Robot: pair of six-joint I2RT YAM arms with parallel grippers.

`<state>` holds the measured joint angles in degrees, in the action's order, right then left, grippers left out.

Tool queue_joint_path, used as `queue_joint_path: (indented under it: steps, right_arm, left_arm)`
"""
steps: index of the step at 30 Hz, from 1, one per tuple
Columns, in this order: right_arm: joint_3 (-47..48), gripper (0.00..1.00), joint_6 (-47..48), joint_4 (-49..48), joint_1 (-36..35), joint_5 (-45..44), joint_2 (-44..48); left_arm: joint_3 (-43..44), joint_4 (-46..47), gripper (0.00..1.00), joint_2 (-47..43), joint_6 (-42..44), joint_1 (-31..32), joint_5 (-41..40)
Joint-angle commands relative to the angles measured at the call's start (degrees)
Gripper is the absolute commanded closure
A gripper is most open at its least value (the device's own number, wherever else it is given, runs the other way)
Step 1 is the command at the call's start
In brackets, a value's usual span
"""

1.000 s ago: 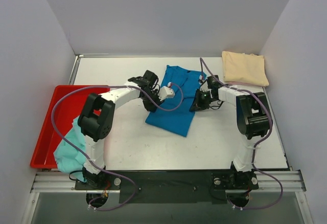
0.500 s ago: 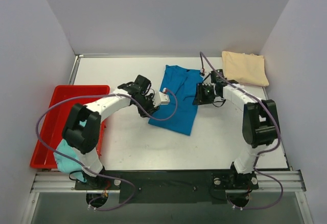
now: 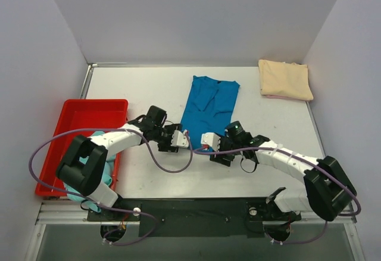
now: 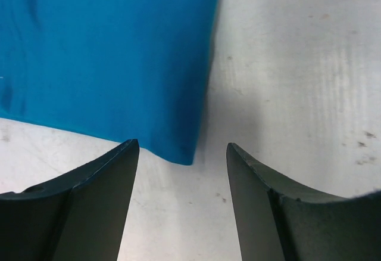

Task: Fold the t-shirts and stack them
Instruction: Grab one side of the 2/3 rectangular tshirt with both arms

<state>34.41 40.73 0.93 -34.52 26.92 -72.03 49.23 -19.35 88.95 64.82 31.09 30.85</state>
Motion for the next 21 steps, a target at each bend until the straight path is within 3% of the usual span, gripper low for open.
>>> queue_joint_path:
  steps: [1,7,11,13,14,15,16,18,21]
  right_arm:
    - [0.04,0.44,8.66,0.40,-3.97,-8.97,-3.73]
    - [0.03,0.47,9.45,0.56,-6.17,-12.40,-7.50]
    - [1.44,0.58,10.07,1.62,-7.14,-15.05,-12.25]
    - [1.27,0.65,10.33,1.01,-7.40,-14.09,-12.96]
    - [1.18,0.81,10.07,0.05,-7.49,-14.35,-13.13]
    - [1.36,0.92,9.81,0.04,-7.66,-14.70,-13.57]
    - [1.53,1.00,9.55,0.56,-7.66,-15.31,-13.75]
    - [2.23,1.00,9.80,3.36,-7.75,-15.75,-13.75]
    - [3.03,1.00,9.72,6.63,-8.98,-16.20,-10.52]
  left_arm:
    - [2.09,9.86,0.30,2.10,3.65,0.02,-0.44]
    - [2.18,8.55,0.32,4.74,4.88,0.90,-2.90]
    - [3.76,6.00,0.38,7.64,4.88,1.69,-5.18]
    - [4.03,5.64,0.46,8.26,4.79,1.87,-5.98]
    - [3.85,5.64,0.60,8.43,4.71,2.22,-6.33]
    - [3.77,5.99,0.66,8.44,4.44,2.22,-6.76]
    - [3.77,5.99,0.81,8.35,3.92,2.39,-6.94]
    - [4.12,5.03,1.00,7.65,2.95,2.57,-7.56]
    - [4.65,-1.20,1.00,4.93,2.42,2.75,-7.74]
